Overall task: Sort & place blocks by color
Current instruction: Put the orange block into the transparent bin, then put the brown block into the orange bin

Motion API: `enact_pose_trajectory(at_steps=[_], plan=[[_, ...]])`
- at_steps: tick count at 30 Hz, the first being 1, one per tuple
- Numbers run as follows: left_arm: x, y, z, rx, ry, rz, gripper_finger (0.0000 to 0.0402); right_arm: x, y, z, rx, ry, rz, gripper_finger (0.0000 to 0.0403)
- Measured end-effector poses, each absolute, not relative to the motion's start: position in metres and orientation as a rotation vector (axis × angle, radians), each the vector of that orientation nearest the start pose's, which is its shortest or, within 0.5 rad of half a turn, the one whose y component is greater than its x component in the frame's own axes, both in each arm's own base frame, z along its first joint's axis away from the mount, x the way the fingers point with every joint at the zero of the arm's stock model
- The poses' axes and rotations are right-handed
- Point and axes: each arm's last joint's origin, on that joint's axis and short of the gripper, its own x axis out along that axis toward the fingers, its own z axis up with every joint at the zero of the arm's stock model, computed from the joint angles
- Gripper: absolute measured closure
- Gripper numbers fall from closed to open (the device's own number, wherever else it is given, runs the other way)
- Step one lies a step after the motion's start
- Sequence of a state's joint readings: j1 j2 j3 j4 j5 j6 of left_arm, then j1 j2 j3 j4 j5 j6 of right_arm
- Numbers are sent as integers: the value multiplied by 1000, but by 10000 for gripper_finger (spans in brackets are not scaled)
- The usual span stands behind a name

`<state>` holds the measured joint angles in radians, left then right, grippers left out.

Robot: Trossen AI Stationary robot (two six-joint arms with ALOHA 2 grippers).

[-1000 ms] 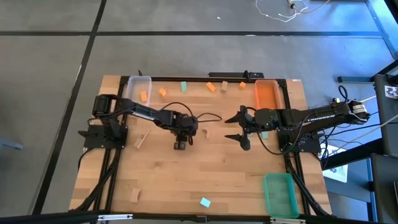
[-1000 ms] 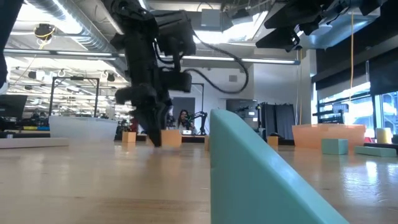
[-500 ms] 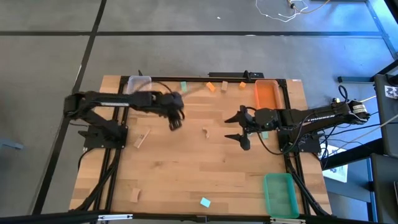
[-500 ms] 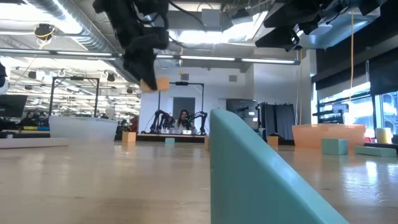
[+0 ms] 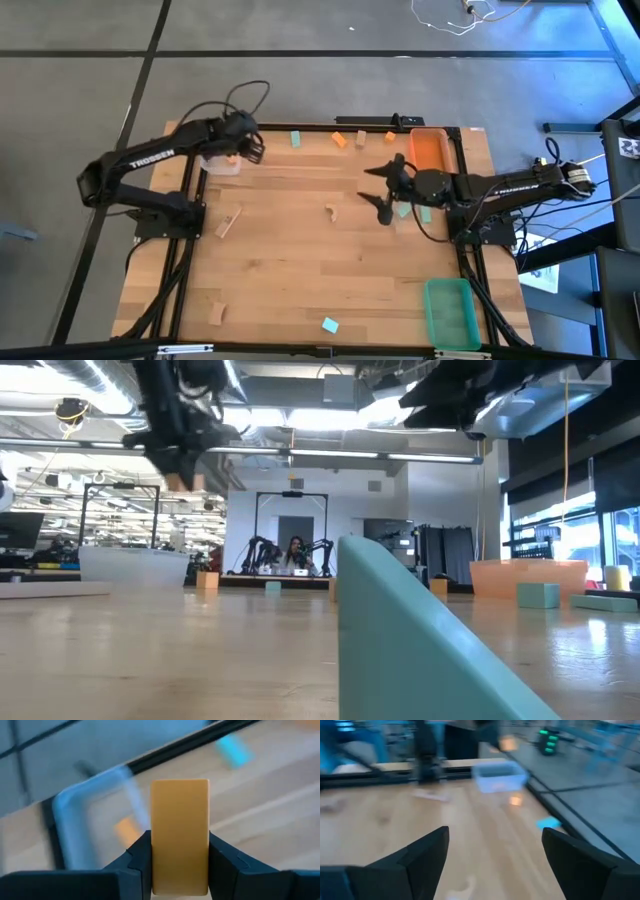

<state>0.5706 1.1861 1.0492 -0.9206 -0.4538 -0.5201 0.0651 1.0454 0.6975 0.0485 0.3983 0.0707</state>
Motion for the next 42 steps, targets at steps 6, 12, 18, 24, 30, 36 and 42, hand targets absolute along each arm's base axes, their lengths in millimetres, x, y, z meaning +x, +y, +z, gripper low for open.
enact_pose_trajectory(at_steps=[6,12,18,24,30,36,42], plan=[[159,157,281,-568,901,1334,281,229,-8,277,63,267,-415,83],[147,182,265,-666,993,1374,281,229,-9,277,65,269,-398,83],[142,201,233,-735,1116,1407,281,229,-9,277,65,269,-398,83],[133,213,212,-813,1153,1426,281,229,-9,277,64,269,-397,83],[131,221,210,-837,1117,1400,235,229,-9,277,63,270,-397,83],[132,222,210,-832,1113,1400,215,229,-9,277,61,270,-397,83],[134,220,210,-814,1129,1370,212,229,-9,277,68,270,-394,83]])
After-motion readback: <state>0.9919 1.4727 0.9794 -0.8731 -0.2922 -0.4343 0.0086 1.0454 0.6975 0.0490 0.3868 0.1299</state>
